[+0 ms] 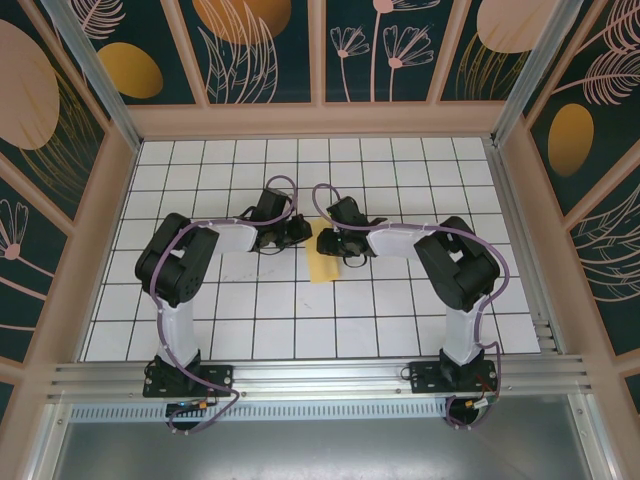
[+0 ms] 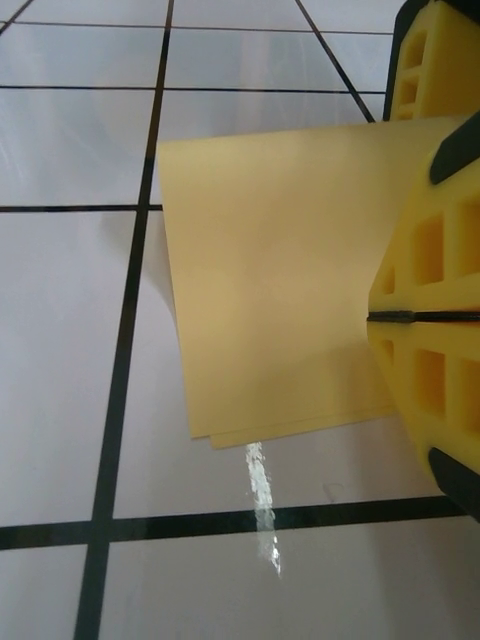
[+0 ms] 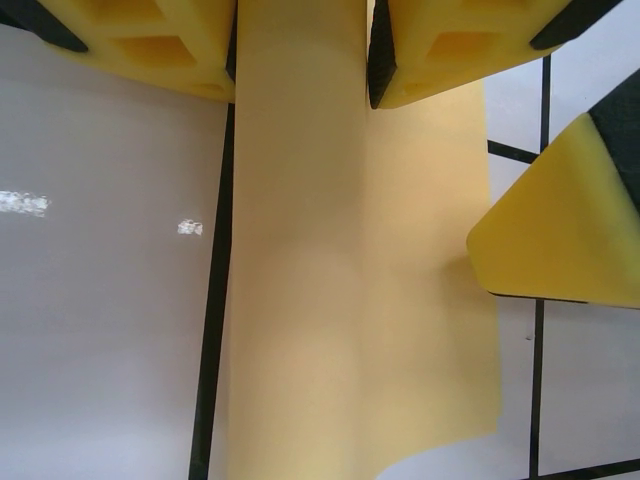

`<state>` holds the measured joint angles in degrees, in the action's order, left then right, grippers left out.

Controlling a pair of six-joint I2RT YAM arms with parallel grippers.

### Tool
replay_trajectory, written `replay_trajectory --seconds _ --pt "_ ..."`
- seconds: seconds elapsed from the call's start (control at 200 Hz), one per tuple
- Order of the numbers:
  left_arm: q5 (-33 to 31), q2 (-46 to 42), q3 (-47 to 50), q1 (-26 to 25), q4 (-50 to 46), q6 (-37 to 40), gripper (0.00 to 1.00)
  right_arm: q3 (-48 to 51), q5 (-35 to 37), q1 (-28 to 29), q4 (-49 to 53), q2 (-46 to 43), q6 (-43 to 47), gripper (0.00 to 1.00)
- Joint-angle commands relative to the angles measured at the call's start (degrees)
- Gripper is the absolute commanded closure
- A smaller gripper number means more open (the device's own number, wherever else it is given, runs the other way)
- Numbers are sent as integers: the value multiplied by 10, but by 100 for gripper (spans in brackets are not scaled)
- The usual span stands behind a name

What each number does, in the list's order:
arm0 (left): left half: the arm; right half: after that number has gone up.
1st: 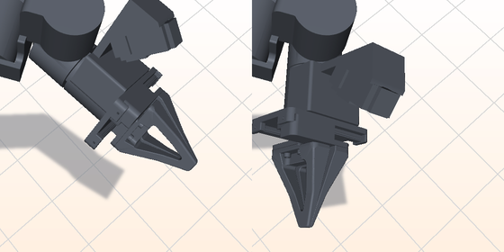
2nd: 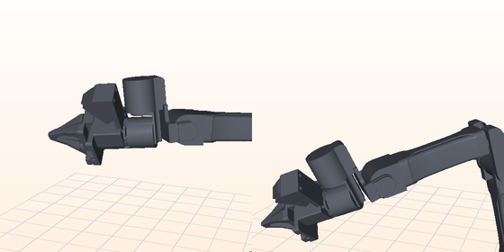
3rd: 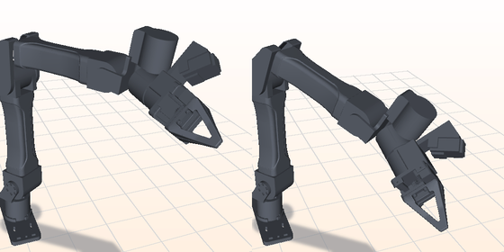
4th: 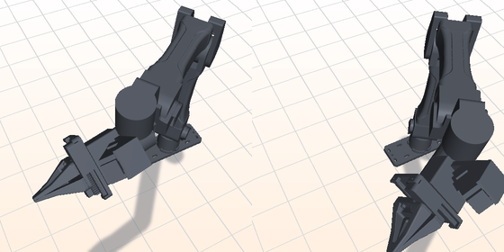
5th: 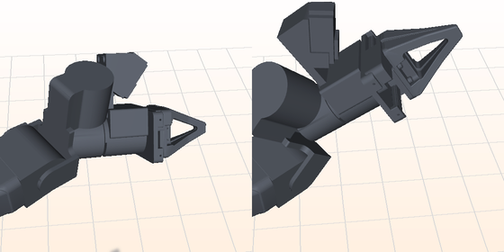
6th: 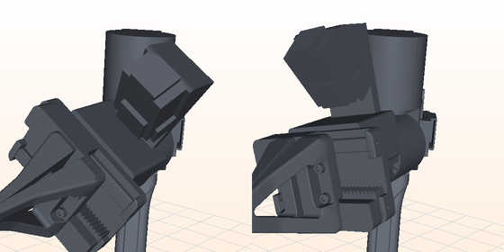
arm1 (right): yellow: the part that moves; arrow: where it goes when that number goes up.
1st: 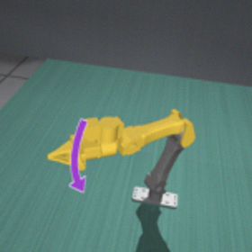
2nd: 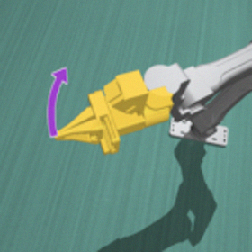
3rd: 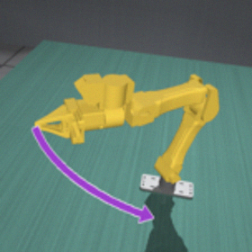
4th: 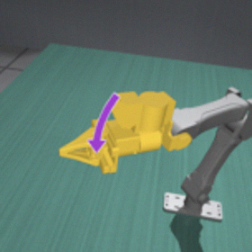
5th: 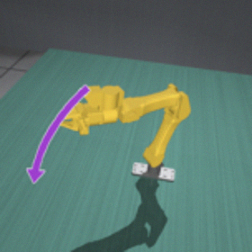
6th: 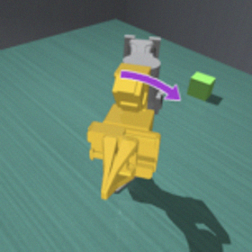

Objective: Fold a paper plane with a square sheet of paper (pick it up from the middle)
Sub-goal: Hold the square sheet of paper at the center of the table, then fold the square sheet of paper in half at the center of the table.

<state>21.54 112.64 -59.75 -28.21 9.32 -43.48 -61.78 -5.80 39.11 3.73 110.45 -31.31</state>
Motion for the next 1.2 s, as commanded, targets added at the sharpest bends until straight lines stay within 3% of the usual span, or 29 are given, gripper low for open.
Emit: replay_trajectory --seconds 0.0,0.44,0.565,0.665,0.771,0.861,1.011,1.196 --pt "-12 19 -18 -4 -40 21 89 23 40 0 15 94 20 63" --pt "-81 48 -49 -3 -145 75 92 6 27 -3 21 46 9 62" --pt "-88 51 -46 -4 -147 75 92 4 32 -11 31 -10 0 57" --pt "-88 53 -43 -4 -144 74 92 23 26 -20 23 -66 -8 46" --pt "-88 55 -42 -4 -142 73 93 42 17 -28 15 -112 -9 45" --pt "-88 55 -40 -4 -139 71 93 46 -15 -30 4 -125 -2 48" --pt "-89 57 -39 -3 -138 71 93 39 -105 -28 -26 -105 1 64" --pt "-89 58 -35 -4 -138 70 93 25 -114 -24 -23 -78 3 73"
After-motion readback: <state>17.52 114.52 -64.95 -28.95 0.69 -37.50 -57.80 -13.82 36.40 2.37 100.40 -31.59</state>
